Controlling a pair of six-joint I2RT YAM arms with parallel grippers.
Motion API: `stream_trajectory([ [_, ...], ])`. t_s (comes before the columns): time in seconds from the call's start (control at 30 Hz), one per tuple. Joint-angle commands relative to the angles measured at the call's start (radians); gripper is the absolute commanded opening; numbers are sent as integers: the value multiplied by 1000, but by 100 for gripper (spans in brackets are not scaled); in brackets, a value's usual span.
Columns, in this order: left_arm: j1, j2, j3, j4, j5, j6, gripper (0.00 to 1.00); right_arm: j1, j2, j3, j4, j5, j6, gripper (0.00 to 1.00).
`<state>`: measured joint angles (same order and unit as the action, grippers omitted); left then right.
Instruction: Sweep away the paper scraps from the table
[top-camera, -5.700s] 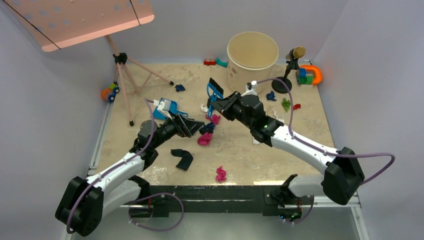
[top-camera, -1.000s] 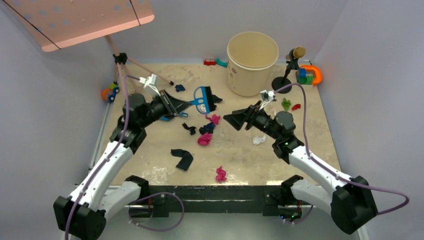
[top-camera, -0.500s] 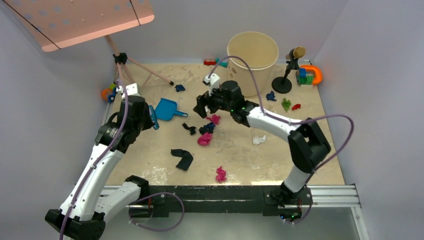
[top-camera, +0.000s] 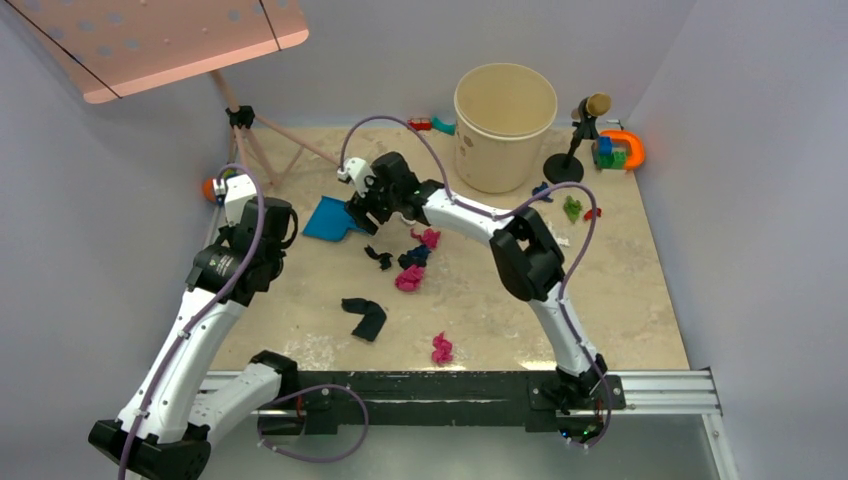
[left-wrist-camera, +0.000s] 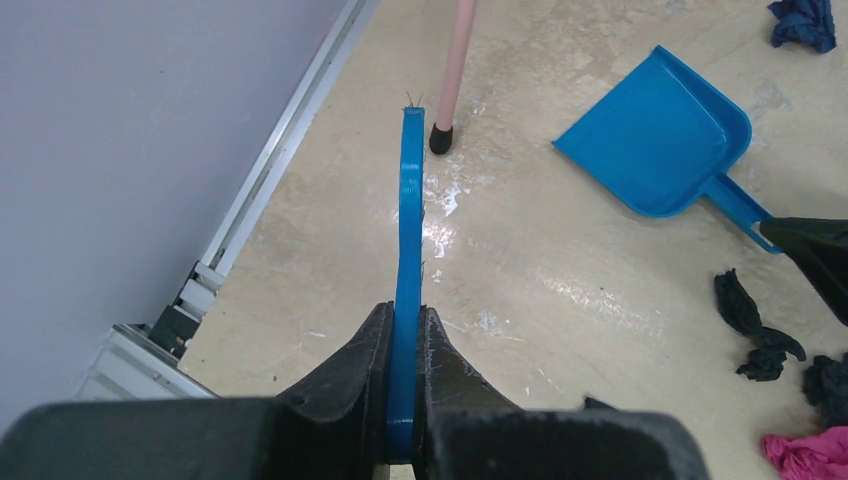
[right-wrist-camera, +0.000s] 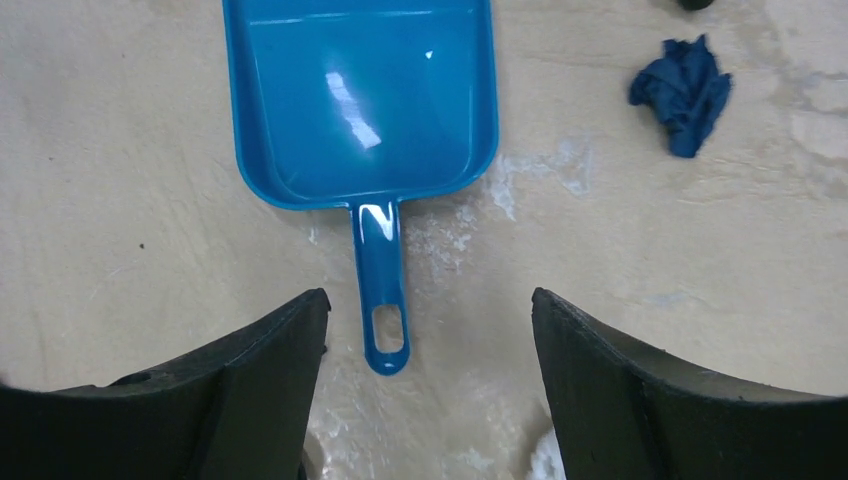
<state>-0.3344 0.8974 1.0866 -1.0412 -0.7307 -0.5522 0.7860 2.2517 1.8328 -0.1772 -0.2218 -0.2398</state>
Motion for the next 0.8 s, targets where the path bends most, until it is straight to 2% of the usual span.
stream_trajectory([
  [0.0,1,-5,19,-12,-56,12,0,24,64,138,-121,17,-44,77],
  [0.2,1,-11,7,4,-37,18,0,52,188,270,-202,47,-24,73],
  [0.3,1,-12,7,5,-33,19,0,60,227,292,-212,70,1,61],
  [0.37,1,-13,4,7,-30,21,0,61,228,282,-203,71,13,48],
  [0.43,2,-14,3,10,-29,21,0,61,211,254,-180,72,24,34],
  [0.53,1,-17,1,13,-25,22,0,61,148,181,-130,75,36,27],
  [0.6,1,-18,0,19,-21,26,0,61,97,122,-101,76,47,18],
  [0.77,1,-12,-6,48,21,52,0,61,-94,-78,-5,62,82,11],
])
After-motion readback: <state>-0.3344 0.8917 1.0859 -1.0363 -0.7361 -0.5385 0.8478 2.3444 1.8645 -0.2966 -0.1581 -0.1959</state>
